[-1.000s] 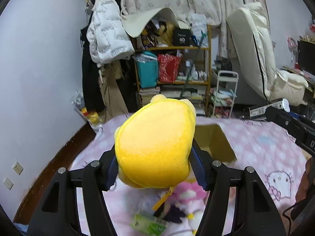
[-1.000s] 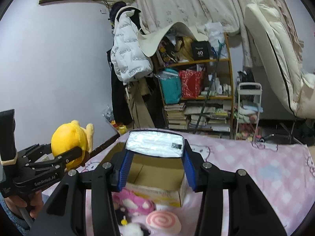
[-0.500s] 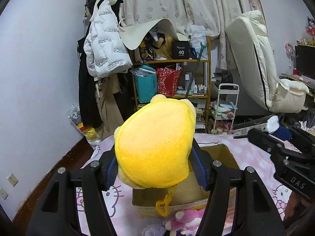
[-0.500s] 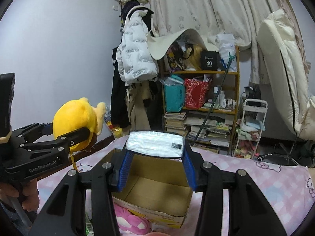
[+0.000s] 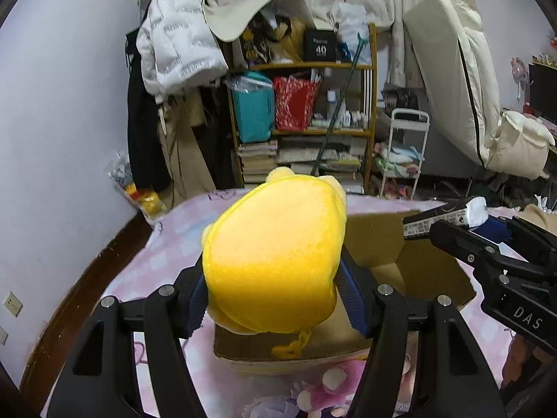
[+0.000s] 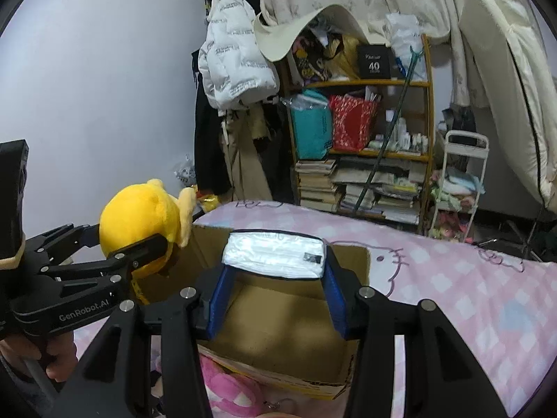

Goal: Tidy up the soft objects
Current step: 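Carry the yellow plush into the box with the left tool while the right tool grasps the dark box, then open the left tool to drop the yellow plush in the box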

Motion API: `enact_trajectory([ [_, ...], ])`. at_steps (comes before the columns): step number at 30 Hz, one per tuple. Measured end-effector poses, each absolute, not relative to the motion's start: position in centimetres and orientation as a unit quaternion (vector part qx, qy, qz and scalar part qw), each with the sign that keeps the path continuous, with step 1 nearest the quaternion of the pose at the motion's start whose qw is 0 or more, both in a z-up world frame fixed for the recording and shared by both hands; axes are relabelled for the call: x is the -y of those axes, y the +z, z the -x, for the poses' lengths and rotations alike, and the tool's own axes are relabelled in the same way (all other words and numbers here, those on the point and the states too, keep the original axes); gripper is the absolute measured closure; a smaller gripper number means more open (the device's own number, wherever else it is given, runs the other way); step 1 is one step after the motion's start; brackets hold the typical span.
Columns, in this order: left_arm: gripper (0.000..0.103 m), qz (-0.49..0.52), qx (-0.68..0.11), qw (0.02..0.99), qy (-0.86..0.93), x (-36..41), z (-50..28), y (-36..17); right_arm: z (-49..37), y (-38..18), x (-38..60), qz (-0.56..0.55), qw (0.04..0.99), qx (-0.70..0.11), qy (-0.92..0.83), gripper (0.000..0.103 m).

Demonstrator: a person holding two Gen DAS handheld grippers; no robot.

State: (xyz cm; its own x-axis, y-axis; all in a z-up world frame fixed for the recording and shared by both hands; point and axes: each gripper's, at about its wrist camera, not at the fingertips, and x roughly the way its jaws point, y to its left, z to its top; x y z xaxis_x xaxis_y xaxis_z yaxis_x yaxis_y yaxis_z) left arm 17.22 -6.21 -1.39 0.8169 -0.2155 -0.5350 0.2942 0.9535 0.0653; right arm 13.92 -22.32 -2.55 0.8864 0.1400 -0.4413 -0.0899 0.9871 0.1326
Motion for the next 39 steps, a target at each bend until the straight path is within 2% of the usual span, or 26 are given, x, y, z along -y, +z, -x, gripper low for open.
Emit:
enact_trajectory([
  [12, 0.028, -0.082, -0.304, 0.942, -0.119, 6.1, -17.5, -3.4, -14.5, -4.5, 23.0, -0.084, 0.956, -0.270, 0.081, 0.051],
  [16, 0.025, -0.080, -0.310, 0.941, -0.111, 5.9, -17.3, -3.3, -13.9, -4.4, 22.9, -0.073, 0.956, -0.274, 0.076, 0.038],
  [18, 0.020, -0.078, -0.311, 0.940, -0.114, 5.8, -17.2, -3.1, -13.5, -4.2, 22.8, -0.067, 0.957, -0.272, 0.074, 0.037],
  [20, 0.017, -0.082, -0.304, 0.943, -0.109, 5.7, -16.8, -2.9, -13.3, -4.0, 22.7, -0.066, 0.957, -0.274, 0.069, 0.029],
  [24, 0.015, -0.091, -0.296, 0.944, -0.111, 5.7, -16.1, -2.3, -12.5, -3.5, 22.6, -0.071, 0.957, -0.273, 0.063, 0.022],
  [26, 0.015, -0.093, -0.295, 0.945, -0.105, 5.5, -15.5, -2.1, -11.9, -3.3, 22.5, -0.068, 0.958, -0.272, 0.057, 0.013],
  [33, 0.015, -0.073, -0.323, 0.938, -0.104, 4.0, -13.8, -1.8, -10.1, -2.8, 22.0, -0.066, 0.956, -0.283, 0.044, 0.007],
  [35, 0.015, -0.075, -0.331, 0.936, -0.098, 3.7, -13.2, -1.5, -9.3, -2.6, 21.9, -0.064, 0.956, -0.284, 0.041, 0.001],
  [39, 0.015, -0.086, -0.343, 0.931, -0.096, 2.9, -11.9, -1.0, -8.1, -2.2, 21.8, -0.061, 0.956, -0.284, 0.035, 0.000],
])
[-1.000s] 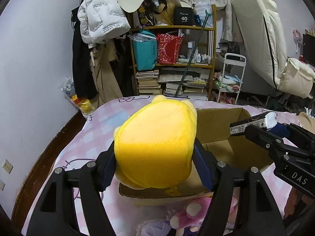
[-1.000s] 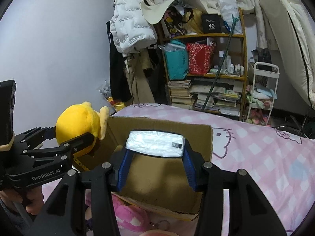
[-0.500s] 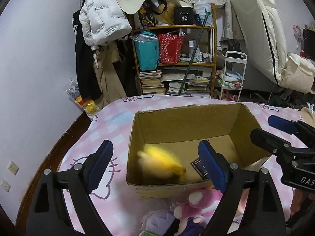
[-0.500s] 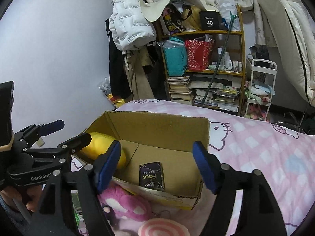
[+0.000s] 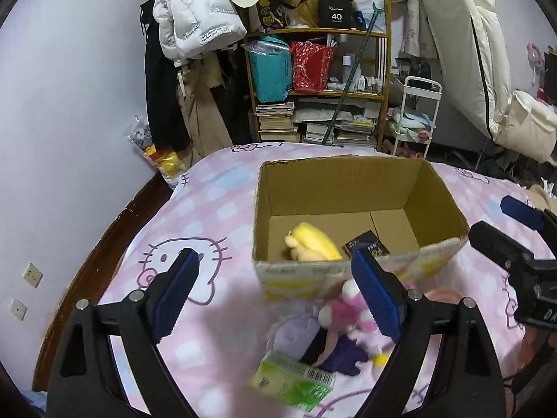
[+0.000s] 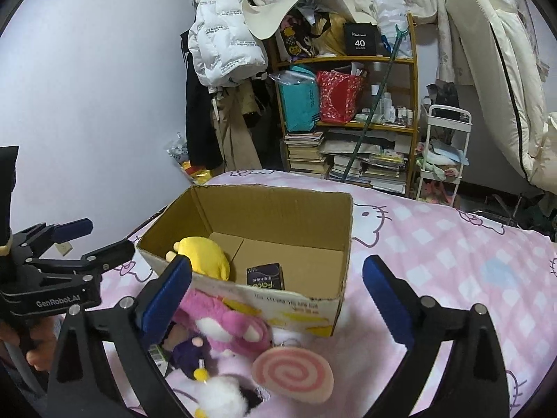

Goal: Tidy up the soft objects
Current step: 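Open the left tool to drop the yellow plush in the box, then lower both tools toward the green tissue pack and the swirl cushion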

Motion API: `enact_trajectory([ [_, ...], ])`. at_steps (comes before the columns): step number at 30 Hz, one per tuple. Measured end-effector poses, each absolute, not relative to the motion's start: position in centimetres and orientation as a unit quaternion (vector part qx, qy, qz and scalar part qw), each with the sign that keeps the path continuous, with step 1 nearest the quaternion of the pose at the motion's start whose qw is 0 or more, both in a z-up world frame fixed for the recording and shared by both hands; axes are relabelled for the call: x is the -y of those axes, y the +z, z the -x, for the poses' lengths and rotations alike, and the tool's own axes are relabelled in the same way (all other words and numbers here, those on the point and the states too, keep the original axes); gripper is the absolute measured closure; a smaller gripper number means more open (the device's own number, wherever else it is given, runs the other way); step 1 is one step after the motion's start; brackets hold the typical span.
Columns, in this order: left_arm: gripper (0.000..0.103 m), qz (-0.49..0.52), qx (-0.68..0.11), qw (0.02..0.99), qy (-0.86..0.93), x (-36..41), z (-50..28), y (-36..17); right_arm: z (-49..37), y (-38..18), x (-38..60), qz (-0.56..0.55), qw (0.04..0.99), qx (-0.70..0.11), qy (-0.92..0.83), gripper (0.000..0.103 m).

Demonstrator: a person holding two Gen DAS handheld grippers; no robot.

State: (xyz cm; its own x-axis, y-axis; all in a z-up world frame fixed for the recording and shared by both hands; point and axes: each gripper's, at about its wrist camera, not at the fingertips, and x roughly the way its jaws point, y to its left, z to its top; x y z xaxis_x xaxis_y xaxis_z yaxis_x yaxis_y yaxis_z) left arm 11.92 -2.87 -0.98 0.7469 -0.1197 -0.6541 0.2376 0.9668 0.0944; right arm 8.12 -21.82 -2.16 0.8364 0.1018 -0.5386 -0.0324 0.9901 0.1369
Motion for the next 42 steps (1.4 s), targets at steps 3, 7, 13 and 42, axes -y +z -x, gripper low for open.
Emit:
enact_trajectory([
  [3, 0.015, -0.085, -0.349, 0.929, -0.088, 2.0, -11.1, -0.6, -7.3, -1.9, 21.8, -0.066, 0.955, -0.287, 0.033, 0.000],
  [7, 0.015, -0.069, -0.370, 0.923, -0.085, 1.0, -10.2, -0.7, -6.2, -2.1, 21.7, -0.069, 0.953, -0.294, 0.031, 0.000],
  [13, 0.015, -0.074, -0.409, 0.906, -0.077, 0.7, -9.3, -1.5, -4.9, -2.9, 21.3, -0.064, 0.948, -0.311, 0.027, 0.000],
  [42, 0.015, -0.107, -0.526, 0.840, -0.084, 2.5, -11.1, -8.2, -6.6, -8.4, 21.2, -0.069, 0.910, -0.410, 0.001, 0.000],
])
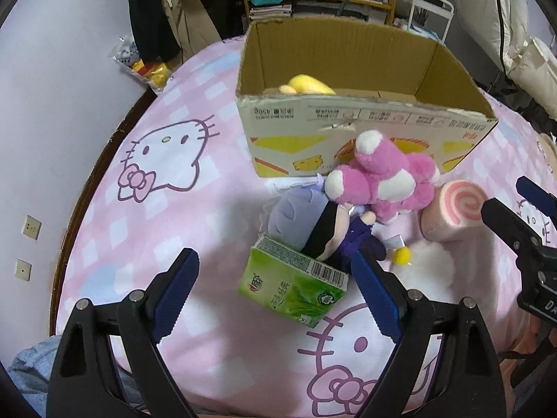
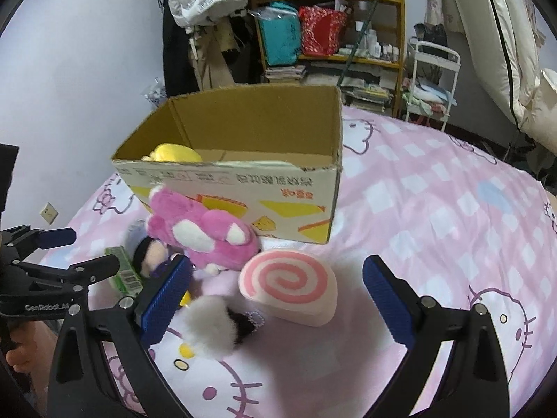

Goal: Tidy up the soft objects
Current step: 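Lower both tools toward the green tissue pack and the swirl cushion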

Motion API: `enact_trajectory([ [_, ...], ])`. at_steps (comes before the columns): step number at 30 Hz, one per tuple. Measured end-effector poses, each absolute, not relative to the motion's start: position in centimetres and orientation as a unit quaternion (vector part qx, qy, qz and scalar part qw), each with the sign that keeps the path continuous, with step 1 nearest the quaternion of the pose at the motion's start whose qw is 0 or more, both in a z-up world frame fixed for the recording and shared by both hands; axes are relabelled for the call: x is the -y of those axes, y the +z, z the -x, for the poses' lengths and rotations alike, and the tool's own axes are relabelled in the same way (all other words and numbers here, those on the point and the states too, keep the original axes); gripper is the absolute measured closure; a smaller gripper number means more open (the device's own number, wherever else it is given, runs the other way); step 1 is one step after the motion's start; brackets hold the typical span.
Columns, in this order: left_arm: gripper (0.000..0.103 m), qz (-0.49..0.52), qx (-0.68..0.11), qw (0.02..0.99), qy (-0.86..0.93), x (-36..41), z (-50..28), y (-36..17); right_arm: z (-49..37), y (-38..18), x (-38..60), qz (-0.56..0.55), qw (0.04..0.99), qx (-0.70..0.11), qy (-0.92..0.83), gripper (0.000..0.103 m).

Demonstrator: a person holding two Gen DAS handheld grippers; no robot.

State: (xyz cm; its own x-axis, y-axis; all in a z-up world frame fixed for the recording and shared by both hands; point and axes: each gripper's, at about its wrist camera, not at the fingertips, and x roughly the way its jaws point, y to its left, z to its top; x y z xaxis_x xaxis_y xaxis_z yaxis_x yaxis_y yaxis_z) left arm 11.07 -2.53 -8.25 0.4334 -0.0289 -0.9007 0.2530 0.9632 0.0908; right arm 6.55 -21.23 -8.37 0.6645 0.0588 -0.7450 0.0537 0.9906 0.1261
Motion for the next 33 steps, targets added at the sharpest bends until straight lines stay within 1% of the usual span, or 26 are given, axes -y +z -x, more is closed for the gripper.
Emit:
enact_trajectory([
  [14, 0.015, -0.134, -0.567, 0.808, -0.091, 4.1, -11.9, -11.4, -8.7, -11.5, 22.8, -0.099, 0.886, -0.454, -0.012, 0.000],
  [25, 0.015, -0.150, -0.588, 0.791, -0.083, 4.5, -12.2, -12.8, -9.0, -12.7, 21.9, -0.077, 0.876, -0.476, -0.006, 0.000],
  [33, 0.015, -0.143, -0.601, 0.782, -0.081, 4.2, -12.8, -13.4, -9.3, -13.1, 22.1, -0.077, 0.872, -0.483, -0.008, 0.000],
])
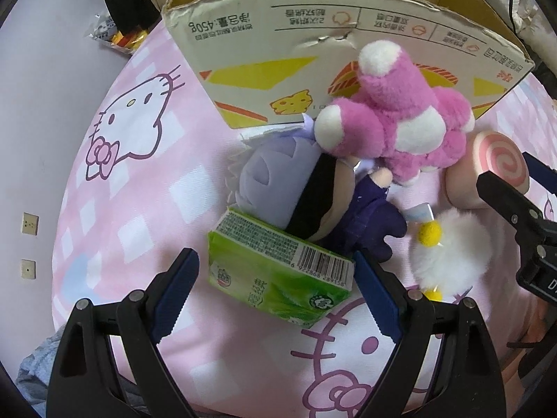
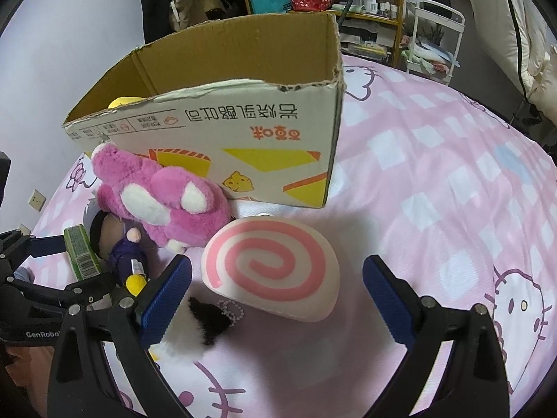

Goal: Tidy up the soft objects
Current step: 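Lower both tools toward the green tissue pack and the swirl cushion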

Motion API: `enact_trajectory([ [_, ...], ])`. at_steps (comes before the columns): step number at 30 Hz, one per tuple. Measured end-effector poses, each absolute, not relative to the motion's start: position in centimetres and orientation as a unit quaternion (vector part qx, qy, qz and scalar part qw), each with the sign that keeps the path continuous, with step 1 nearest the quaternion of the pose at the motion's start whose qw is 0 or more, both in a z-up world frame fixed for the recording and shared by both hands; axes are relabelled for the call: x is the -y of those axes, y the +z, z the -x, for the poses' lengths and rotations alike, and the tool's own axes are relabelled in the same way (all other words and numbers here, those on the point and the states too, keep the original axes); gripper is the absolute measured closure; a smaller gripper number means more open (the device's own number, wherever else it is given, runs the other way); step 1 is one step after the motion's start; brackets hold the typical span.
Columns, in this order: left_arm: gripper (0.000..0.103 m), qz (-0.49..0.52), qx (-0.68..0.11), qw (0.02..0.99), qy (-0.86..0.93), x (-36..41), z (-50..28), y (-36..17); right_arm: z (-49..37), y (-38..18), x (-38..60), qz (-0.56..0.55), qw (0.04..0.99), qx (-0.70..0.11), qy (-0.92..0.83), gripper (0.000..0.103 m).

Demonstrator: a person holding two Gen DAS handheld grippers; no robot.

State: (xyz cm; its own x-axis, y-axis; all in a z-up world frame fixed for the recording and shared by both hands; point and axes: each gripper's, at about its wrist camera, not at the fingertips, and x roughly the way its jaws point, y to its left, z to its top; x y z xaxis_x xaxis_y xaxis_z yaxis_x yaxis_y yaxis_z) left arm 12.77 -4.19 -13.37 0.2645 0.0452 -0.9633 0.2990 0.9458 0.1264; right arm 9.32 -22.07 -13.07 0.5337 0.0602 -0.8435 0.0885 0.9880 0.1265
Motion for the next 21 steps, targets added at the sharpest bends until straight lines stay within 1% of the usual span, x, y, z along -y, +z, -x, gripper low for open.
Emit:
enact_trajectory([
  [2, 0.014, -0.140, -0.600, 0.784, -0.078, 4.0, -13.0, -13.3, -9.5, -13.2, 22.1, -0.075, 0.871, -0.486, -0.007, 0.000],
  [6, 0.010, -0.130, -0.609, 0.779, -0.076, 3.5, -13.5, -13.6, -9.5, -13.4, 21.8, -0.072, 0.869, -0.490, -0.006, 0.000],
  [19, 0.010, -0.141, -0.621, 0.768, -0.075, 3.5, -13.6, -14.4, -10.2, -13.9, 22.8, -0.084, 0.864, -0.496, -0.009, 0.000],
  [20, 0.012, -0.139, -0.620, 0.768, -0.078, 3.5, -13.6, -14.4, -10.2, -13.9, 22.8, -0.084, 0.864, -0.496, -0.008, 0.000],
  [21, 0.019, -0.138, -0.620, 0.768, -0.080, 3.6, -13.5, -14.4, -10.2, -14.0, 22.8, -0.084, 0.863, -0.497, -0.007, 0.000],
])
